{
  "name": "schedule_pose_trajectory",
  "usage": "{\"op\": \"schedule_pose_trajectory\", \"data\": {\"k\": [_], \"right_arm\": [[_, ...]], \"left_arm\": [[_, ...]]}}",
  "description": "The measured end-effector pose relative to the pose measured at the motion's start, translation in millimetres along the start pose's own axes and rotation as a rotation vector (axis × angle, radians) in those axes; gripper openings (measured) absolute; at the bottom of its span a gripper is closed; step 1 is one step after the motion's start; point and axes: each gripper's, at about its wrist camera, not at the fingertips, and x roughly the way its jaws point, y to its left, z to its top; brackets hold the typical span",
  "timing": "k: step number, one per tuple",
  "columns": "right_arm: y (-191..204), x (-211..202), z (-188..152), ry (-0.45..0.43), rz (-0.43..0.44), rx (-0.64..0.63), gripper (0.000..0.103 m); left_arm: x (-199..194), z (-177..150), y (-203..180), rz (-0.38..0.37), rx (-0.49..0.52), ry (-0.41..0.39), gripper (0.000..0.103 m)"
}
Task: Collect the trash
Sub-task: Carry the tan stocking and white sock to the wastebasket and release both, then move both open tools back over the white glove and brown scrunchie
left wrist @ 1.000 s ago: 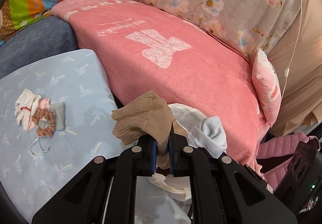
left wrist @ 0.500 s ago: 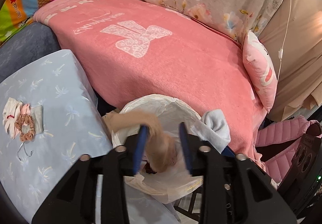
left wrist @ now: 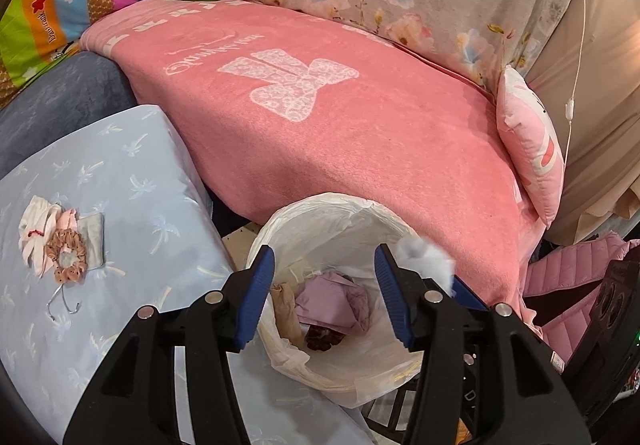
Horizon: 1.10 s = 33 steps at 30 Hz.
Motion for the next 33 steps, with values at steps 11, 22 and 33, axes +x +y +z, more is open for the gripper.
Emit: {"op": "schedule_pose_trajectory", "data": {"k": [11,22,33], "right_arm": [[9,2,-2,0.010,0.006,-0.021,0.031],[32,7,-8,0.032,0.025,-0.069,0.037],[74,21,-22,0.076,0.065,-0.144,0.037]], "left_arm": [[-1,-2,9,0.012,-0.016,0.002,0.056],[-6,-7,31,0.038,-0.055,-0.009,0.063],[-14,-13,74,0.080,-0.133,-0.018,0.064]]}}
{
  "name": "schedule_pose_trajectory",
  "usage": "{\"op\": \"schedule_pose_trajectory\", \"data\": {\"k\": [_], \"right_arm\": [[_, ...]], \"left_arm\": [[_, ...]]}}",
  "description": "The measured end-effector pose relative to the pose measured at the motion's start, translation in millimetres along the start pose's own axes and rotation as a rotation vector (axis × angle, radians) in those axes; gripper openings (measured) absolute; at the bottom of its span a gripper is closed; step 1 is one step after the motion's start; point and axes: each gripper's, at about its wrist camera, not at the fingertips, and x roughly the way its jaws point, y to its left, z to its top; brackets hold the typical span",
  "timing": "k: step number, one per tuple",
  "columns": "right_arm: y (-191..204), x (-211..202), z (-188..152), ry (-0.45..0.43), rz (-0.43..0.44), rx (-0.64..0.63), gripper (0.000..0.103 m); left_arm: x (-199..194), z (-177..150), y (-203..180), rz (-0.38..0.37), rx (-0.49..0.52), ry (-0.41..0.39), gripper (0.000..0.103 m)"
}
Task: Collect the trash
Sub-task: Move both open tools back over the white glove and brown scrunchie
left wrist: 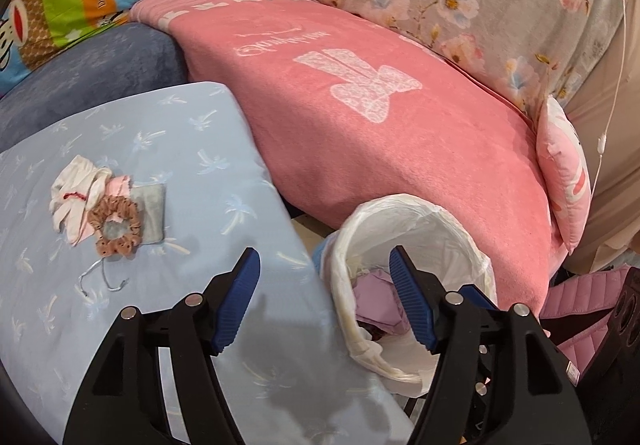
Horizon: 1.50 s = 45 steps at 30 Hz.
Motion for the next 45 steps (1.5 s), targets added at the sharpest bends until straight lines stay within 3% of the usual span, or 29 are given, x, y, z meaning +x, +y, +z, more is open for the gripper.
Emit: {"op": "schedule_pose_trajectory", "data": {"k": [19,37,45], "right_arm": [[90,41,-12,0.085,0.082,-0.136,0.038],[184,121,-13,0.190,0.141,-0.257,0.037],[221,169,-10,0.236,0.154,-0.294,0.037]], "left_arm": [[-8,-6,95,0.096,-0.143,0.000,0.064],[-4,-3,229,0.280,-0.273,0.024,0.066],[12,13,276,0.315,-0.328,0.031,0.078]]}}
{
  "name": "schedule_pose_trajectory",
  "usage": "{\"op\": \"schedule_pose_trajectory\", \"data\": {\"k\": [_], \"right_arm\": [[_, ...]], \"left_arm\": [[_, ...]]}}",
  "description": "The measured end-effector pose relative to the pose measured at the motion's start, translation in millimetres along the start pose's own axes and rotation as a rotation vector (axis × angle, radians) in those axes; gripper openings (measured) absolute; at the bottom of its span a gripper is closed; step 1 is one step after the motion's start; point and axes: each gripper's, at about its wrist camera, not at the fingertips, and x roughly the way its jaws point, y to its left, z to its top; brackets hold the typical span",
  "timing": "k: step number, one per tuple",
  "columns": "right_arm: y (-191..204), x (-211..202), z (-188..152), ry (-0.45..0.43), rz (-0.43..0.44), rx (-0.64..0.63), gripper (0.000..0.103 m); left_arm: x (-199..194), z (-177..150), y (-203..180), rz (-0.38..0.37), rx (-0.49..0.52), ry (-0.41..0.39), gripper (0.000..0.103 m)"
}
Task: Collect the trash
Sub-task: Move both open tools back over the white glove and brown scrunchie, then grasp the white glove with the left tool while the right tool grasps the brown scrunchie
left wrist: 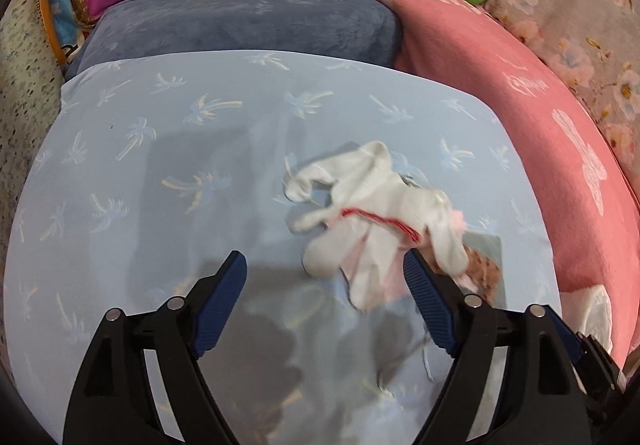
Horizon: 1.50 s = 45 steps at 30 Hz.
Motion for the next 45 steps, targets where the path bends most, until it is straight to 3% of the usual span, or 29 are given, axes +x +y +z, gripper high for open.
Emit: {"op": "schedule_pose_trajectory", "data": {"k": [13,17,21,25,28,45], "right_arm": [[0,58,13,0.055,-0.003,0.047,0.037],[2,62,10,0.052,-0.009,0.041,0.037],[3,61,8,0.050,-0.015,0.036,0.032],[2,58,4,0.058,-0.002,0.045,0.018],[2,52,0,0.061,0.007,0.049,0.012],[-3,-35,-16,-0.055,0.053,0.053,0.010]], "left_arm": [[42,25,2,-0.026,-0.009,0.022,0.077],[45,25,0,-0.028,0.016,0.015,0.055],[44,24,-1,-0.069,0.021,0.033,0.021],[35,22,-4,-0.078,0.026,0.020,0.006],[26,19,-5,-0.086,0.021,0.008,0.006],[-55,-1,-40,-0.140,0.073,-0.102,0.005]]}}
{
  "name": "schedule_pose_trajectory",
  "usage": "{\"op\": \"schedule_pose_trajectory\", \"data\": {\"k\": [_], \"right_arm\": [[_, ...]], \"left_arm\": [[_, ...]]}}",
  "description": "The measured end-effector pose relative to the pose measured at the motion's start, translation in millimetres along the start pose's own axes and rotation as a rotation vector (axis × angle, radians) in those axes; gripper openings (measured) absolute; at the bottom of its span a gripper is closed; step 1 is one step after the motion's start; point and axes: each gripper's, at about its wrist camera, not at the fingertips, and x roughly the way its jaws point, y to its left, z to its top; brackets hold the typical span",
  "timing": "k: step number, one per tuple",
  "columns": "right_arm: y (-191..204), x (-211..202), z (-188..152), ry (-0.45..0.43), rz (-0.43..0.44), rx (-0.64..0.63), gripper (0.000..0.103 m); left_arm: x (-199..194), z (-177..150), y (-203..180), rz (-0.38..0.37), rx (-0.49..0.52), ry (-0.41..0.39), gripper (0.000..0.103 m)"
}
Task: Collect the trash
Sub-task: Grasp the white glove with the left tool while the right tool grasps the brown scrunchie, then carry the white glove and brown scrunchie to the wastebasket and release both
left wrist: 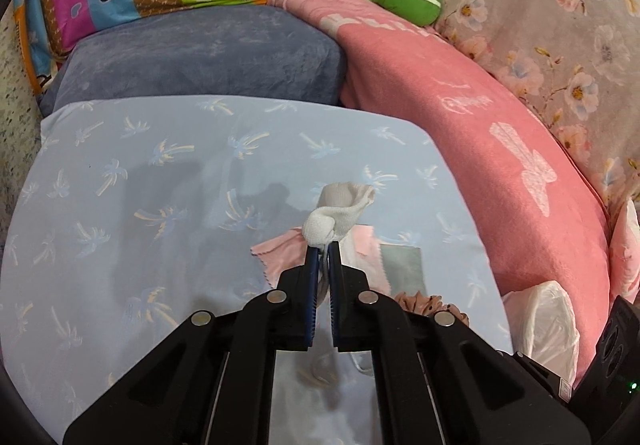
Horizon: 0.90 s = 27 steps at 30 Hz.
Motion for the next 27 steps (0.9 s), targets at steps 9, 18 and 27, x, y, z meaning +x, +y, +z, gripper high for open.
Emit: {"op": "schedule_pose_trajectory", "data": {"k": [9,18,27], "right_arm": [[-21,-58,-4,-0.087,-0.011,0.028,0.010],[-65,-109,-13,-0.159,-0.055,0.091,0.010],[-129,-154,-30,-0.217,-0.129,0.192,0.010]], "left_arm": [[-33,-9,-48,-0.046,0.070,-0.048,0.005],[-53,-25,-105,-0.113,0.157,-0.075,0.005],[-53,-48,-168,-0.187,0.253,-0.055,0.005]]}}
